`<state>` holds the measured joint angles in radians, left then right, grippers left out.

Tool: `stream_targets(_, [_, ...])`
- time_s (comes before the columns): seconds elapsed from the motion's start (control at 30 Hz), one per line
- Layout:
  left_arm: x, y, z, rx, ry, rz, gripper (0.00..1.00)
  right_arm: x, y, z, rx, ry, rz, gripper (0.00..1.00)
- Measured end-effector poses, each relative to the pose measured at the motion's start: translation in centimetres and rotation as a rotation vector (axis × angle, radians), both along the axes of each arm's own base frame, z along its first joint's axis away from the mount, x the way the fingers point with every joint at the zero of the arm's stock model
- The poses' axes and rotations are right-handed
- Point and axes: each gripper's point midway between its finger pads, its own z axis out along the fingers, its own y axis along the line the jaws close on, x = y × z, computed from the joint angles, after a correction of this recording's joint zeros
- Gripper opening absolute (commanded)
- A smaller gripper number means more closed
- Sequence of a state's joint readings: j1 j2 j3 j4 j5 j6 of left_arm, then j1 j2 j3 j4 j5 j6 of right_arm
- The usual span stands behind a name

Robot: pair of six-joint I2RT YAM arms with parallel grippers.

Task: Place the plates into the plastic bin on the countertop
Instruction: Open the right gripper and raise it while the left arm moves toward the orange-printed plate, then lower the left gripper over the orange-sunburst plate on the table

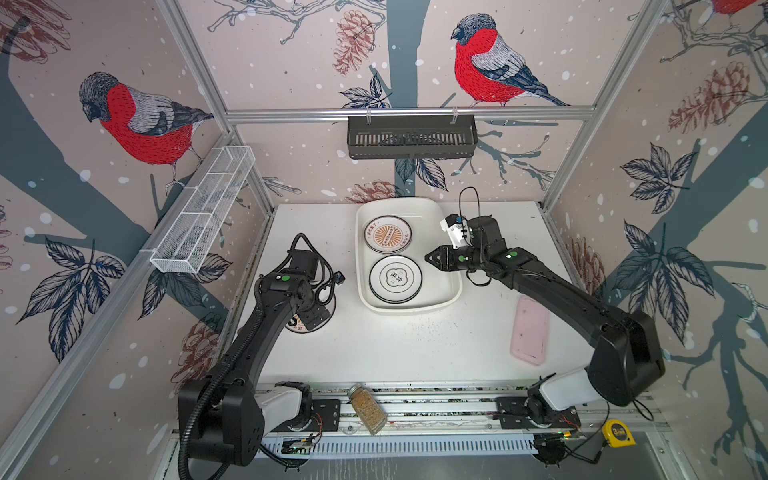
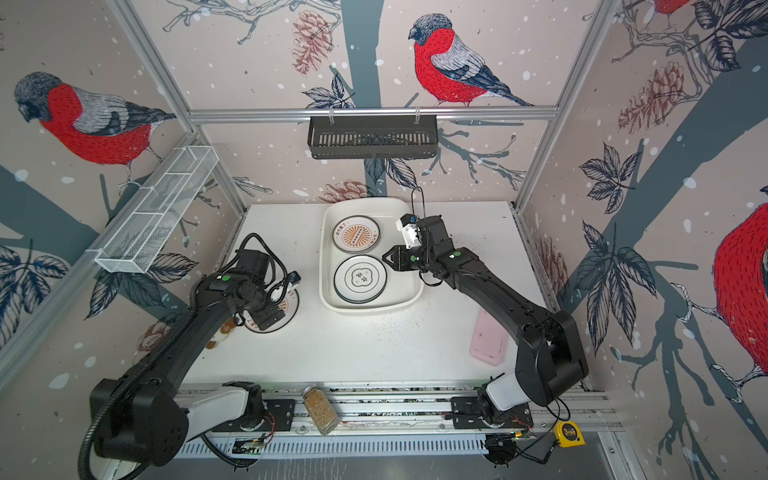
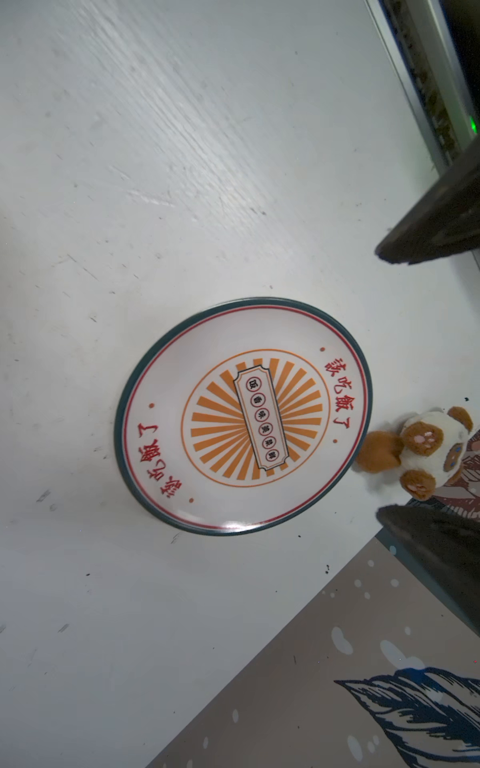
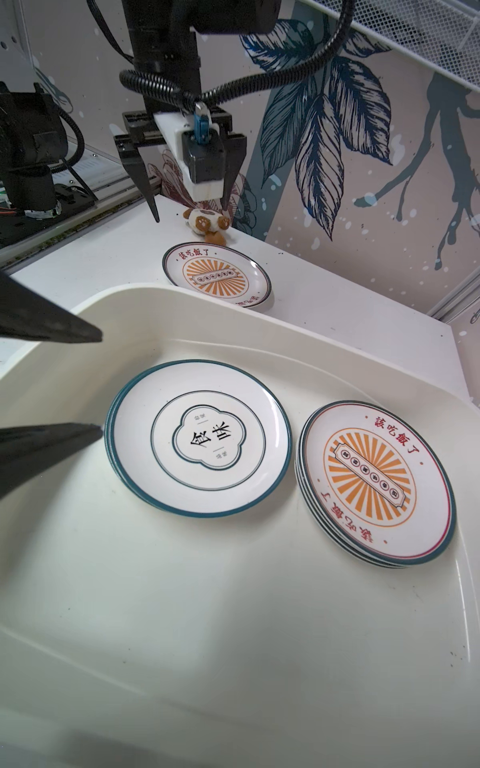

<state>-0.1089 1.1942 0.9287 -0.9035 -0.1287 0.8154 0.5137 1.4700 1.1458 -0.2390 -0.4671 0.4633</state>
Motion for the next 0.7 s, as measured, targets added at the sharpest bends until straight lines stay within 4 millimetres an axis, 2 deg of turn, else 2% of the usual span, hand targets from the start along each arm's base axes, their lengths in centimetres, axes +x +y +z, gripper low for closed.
stream_targets(0.13, [-0.2, 2.2, -0.5, 0.059, 0.024, 0.001, 0.89, -0.2, -0.4, -0.7, -0.002, 0.004, -0.012, 0.35])
stream_targets(0.37, [-2.1, 4.6, -3.7, 0.164, 0.104, -0.052, 0.89, -0.5, -0.5, -0.8, 0.004, 0.001, -0.014, 0.35])
stream_targets(0.53, [-1.5, 6.1, -4.7, 0.190, 0.103, -0.053, 0.89, -0.4, -0.6, -0.6, 0.012, -0.010, -0.017, 0.35])
stream_targets(0.7, [-1.1, 6.6, -5.7, 0.199, 0.114, -0.068, 0.88, -0.5, -0.6, -0.7, 0.020, 0.002, -0.027, 0.35])
